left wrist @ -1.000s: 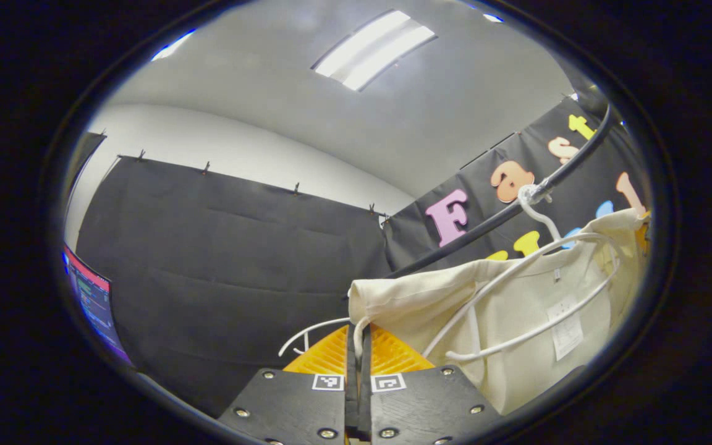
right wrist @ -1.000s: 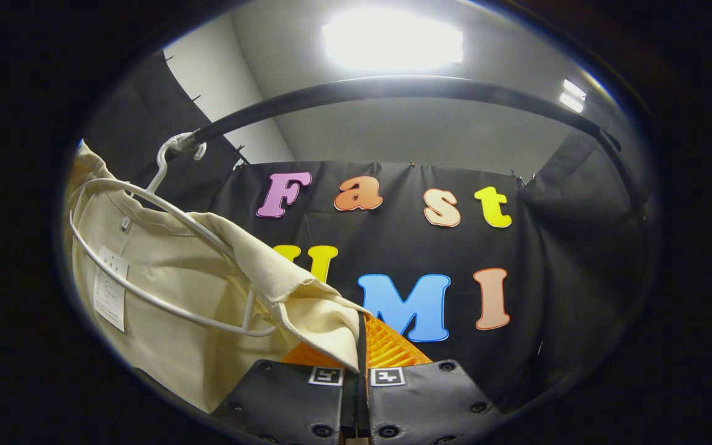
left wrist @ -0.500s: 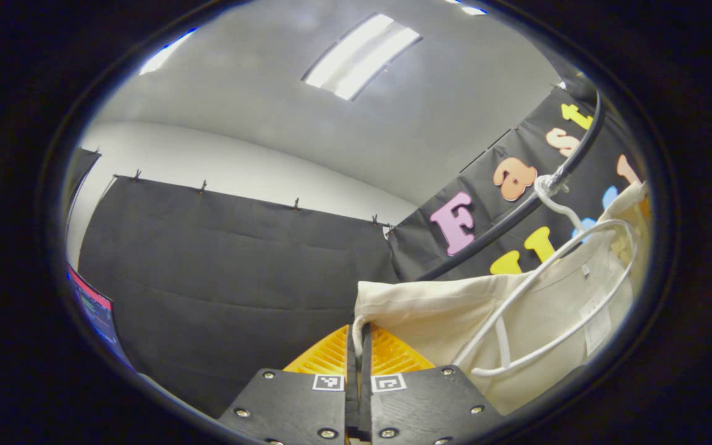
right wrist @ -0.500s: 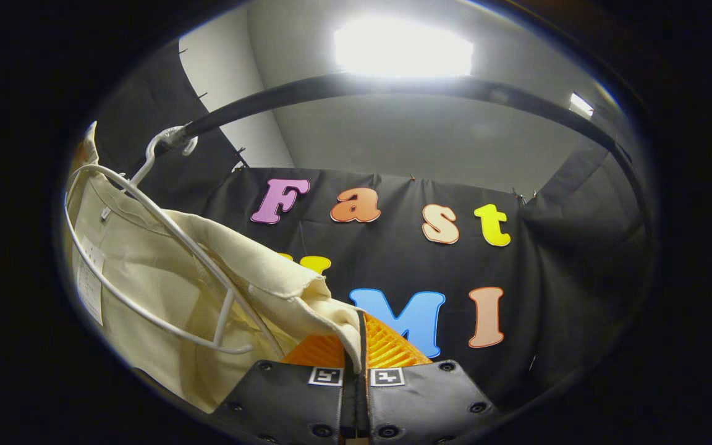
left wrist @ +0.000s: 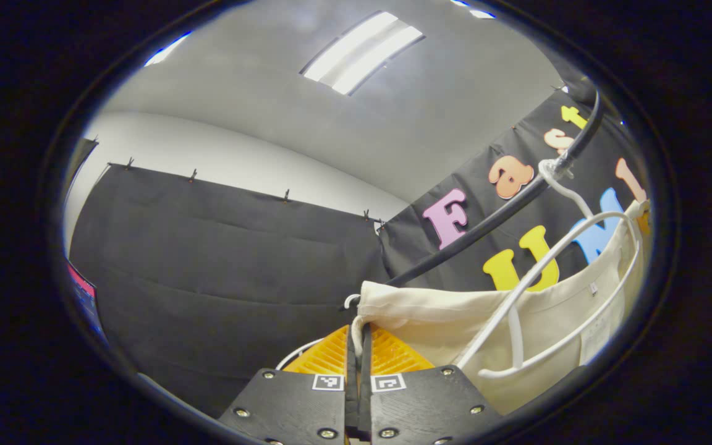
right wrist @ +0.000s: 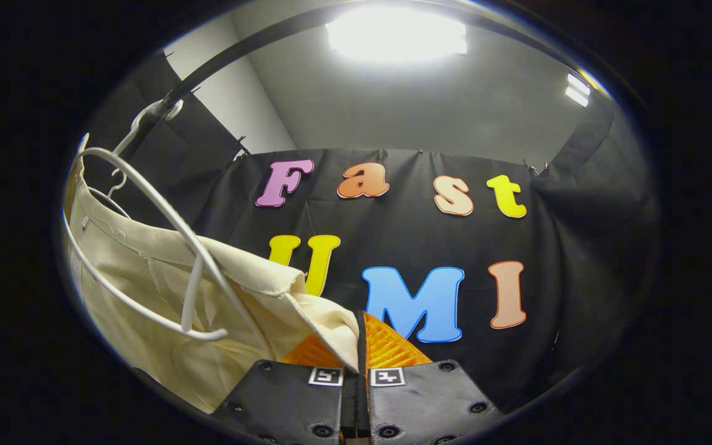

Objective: Grasp the clothes on the hanger with both hands and then place them into the laundry hamper below.

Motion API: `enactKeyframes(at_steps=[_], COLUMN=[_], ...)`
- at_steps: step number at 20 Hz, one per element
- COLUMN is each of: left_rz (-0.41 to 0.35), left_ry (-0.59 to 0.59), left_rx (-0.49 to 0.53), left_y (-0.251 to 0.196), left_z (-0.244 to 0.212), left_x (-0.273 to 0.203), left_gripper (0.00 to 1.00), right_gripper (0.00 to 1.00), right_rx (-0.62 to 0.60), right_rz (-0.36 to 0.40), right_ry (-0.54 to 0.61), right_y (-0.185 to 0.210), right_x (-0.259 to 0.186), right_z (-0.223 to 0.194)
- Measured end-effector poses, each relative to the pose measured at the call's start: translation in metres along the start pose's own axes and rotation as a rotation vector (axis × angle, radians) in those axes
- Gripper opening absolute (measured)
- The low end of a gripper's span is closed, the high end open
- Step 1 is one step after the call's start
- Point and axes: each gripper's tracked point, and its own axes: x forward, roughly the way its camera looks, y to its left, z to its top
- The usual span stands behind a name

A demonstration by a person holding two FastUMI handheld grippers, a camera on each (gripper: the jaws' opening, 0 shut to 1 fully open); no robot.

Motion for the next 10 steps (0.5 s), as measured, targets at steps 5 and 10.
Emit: enactKeyframes(at_steps=[5,10], left_rz=[-0.032,-0.048], left_ry=[0.06,0.098], left_rx=[0.017,0.011], left_y=[-0.013,-0.016], left_z=[-0.04,-0.058], left_x=[-0.011,-0.01], left_gripper=[0.03,0.01], right_gripper=[0.02,0.02], right_rx=[0.015,0.037], right_rz=[0.029,0.055], right_ry=[0.078,0.151], right_y=[0.016,0.027], right_x=[0.003,0.008], right_z=[-0.035,-0.059])
